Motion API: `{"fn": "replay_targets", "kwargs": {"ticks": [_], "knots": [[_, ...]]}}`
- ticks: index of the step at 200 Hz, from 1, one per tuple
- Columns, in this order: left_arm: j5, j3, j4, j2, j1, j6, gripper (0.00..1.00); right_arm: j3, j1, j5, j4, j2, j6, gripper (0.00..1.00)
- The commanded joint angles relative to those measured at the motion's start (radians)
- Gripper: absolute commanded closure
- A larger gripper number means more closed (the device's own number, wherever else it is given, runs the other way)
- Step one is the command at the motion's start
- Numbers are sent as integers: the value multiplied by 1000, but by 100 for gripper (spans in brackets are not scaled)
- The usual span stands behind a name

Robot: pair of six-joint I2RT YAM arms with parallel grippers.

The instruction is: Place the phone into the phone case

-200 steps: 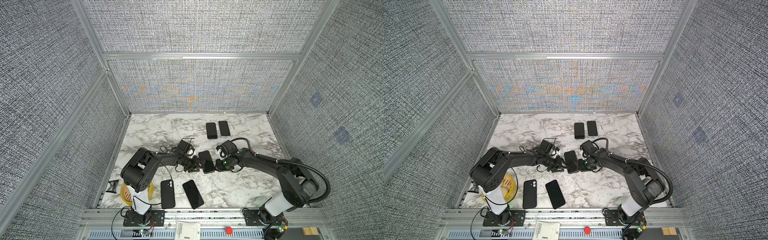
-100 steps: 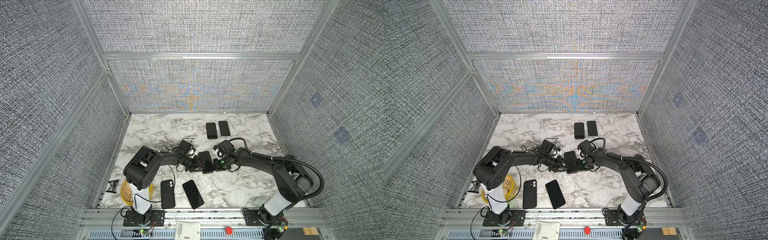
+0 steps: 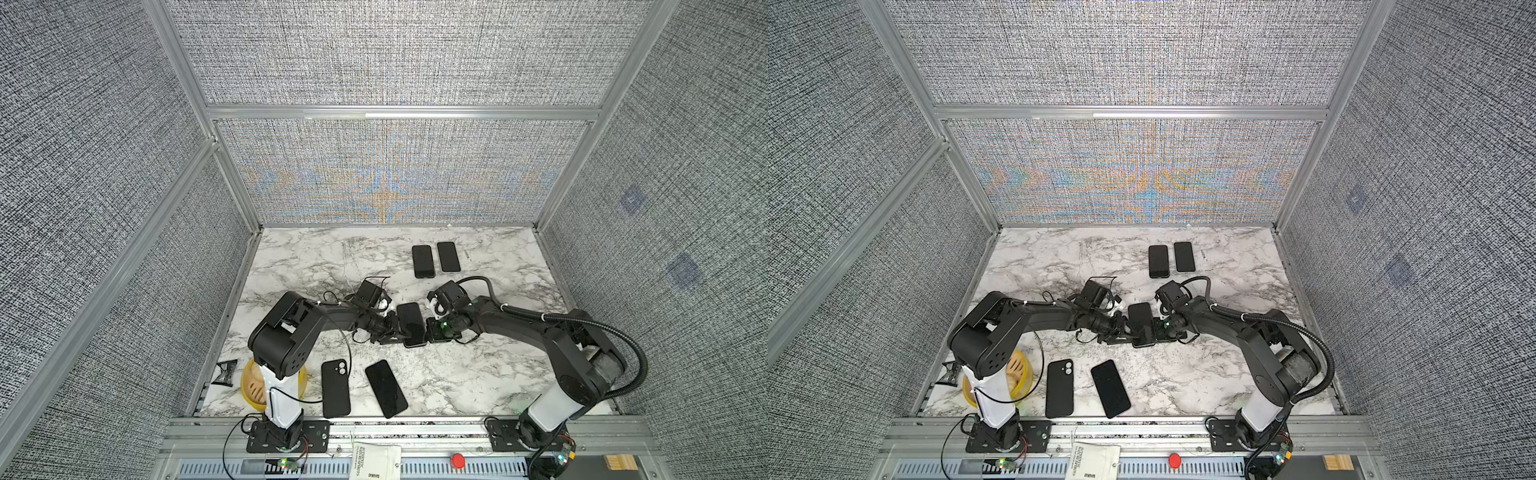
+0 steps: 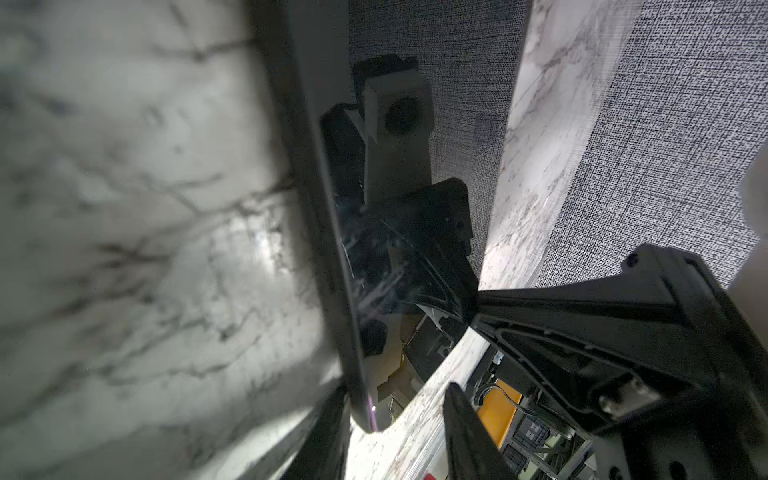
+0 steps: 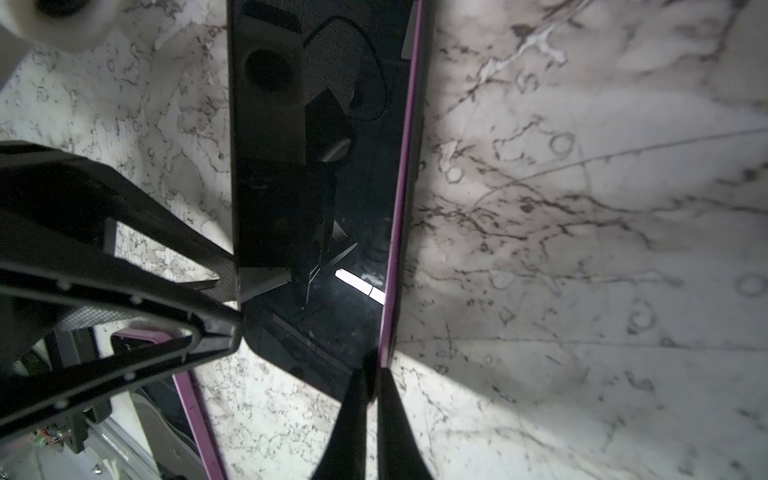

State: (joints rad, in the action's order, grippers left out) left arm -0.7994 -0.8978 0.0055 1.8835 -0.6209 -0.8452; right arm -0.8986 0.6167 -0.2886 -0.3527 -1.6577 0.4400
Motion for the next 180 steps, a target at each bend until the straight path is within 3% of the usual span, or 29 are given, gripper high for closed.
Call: {"fn": "replay_targets", "kwargs": {"ticks": [1,180], "knots": [[25,7,2,12,-3,-2,61,16,8,-66,33,-23,15,92],[29,14,3,5,-2,-6,61,23,8,-25,-2,-15,10,93]]}}
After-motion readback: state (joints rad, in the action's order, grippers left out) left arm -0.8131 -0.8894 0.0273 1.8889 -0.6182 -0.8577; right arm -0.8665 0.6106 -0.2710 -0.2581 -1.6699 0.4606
